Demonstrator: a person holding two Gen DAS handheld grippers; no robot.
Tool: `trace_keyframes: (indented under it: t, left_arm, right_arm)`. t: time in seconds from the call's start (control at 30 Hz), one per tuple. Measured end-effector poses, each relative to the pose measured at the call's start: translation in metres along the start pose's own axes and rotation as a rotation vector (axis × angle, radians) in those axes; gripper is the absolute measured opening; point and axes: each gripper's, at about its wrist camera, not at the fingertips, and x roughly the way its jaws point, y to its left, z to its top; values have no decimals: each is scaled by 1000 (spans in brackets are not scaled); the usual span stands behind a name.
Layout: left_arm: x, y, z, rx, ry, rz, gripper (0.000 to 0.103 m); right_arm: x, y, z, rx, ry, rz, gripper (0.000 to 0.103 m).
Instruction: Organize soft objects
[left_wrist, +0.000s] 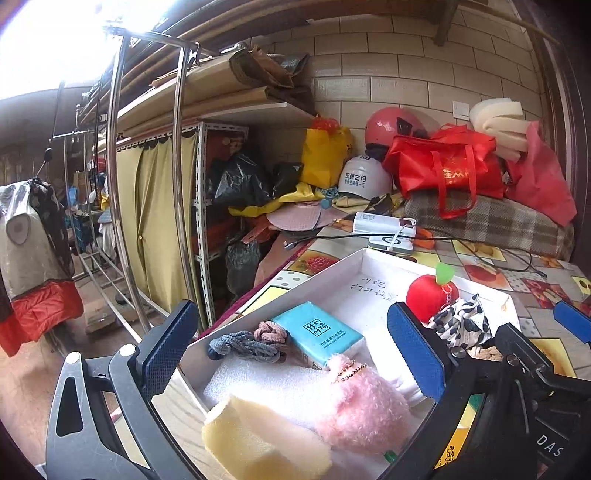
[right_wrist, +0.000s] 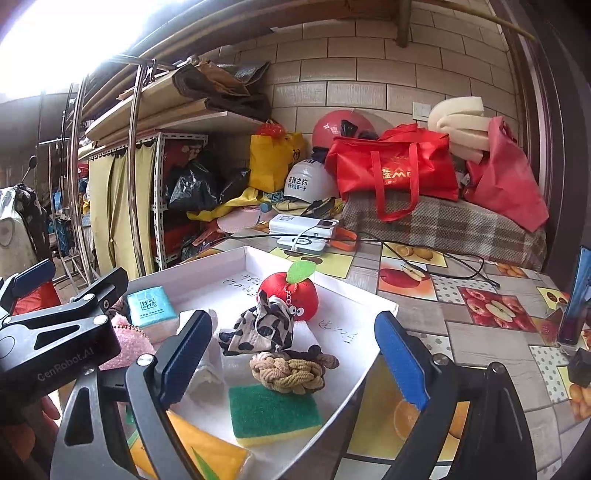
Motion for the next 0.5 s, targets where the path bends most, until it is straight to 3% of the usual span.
trace_keyframes:
  t: [0.17, 0.5]
  left_arm:
    - [-11, -2, -7, -11, 44, 0, 103]
    - [-49, -38, -27, 81, 90, -41, 103]
  right_arm:
    - [-14, -17, -8, 20, 16, -7, 90]
    - [-60, -55, -30, -1, 5, 19, 90]
